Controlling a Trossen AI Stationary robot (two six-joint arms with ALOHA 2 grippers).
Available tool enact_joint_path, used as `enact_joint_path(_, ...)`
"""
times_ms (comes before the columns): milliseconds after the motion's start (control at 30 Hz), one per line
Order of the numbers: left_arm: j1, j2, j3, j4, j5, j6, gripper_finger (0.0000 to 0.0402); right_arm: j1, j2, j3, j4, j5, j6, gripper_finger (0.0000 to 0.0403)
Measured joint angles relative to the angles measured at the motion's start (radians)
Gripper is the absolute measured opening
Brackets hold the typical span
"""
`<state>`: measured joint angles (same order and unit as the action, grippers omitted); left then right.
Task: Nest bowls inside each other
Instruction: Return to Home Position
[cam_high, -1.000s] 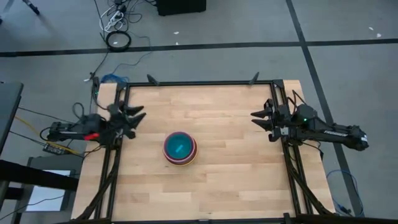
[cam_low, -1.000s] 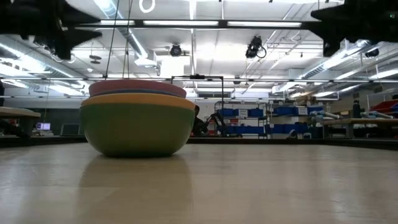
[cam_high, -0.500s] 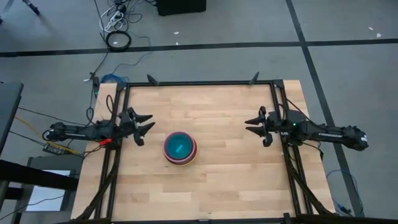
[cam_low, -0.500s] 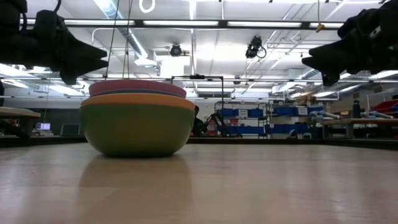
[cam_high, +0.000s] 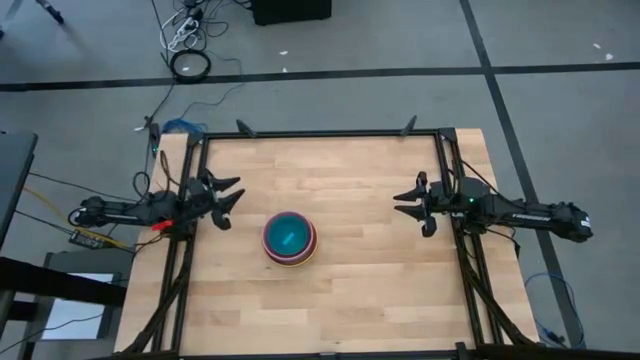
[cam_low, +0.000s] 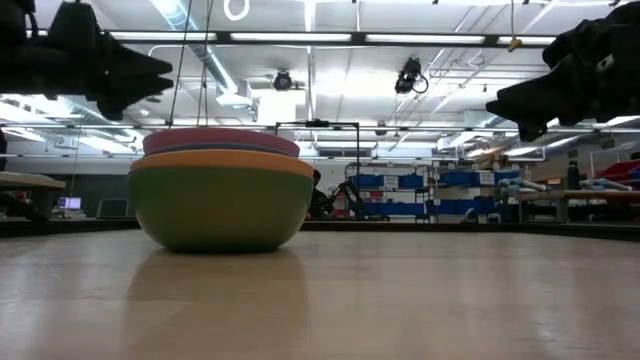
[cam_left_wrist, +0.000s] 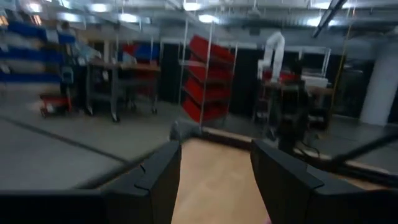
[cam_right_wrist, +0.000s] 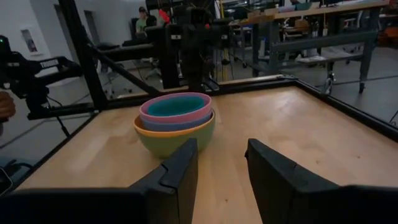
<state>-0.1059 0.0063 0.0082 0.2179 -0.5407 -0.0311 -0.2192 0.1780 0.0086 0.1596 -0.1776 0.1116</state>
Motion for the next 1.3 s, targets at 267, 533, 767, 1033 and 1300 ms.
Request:
enact_joint_path(267, 0.0, 0.0, 0.0, 0.025, -0.027, 0.059, 0.0202, 0.0, 0.0, 0.0, -0.016, 0.0, 0.0, 0.0128)
enact_joint_path(533, 0.0, 0.0, 0.0, -0.05, -0.028, -0.004, 0.0202, 0.0, 0.0, 0.0, -0.012, 0.0, -0.001, 0.0128)
enact_joint_path(767, 0.0, 0.0, 0.0, -0.085, -0.025, -0.054, 0.0202, 0.0, 0.0, -0.001, -0.012, 0.0, -0.001, 0.0128)
enact_joint_path(1033, 0.0, -0.001, 0.0, -0.157, 0.097, -0.103, 0.0202, 0.0, 0.0, -0.001, -0.012, 0.0, -0.002, 0.0128)
enact_joint_path(1300, 0.0, 0.02, 0.0, -0.162, 0.127, -0.085, 0.0202, 0.0, 0.0, -0.001, -0.012, 0.0, -0.002, 0.0128)
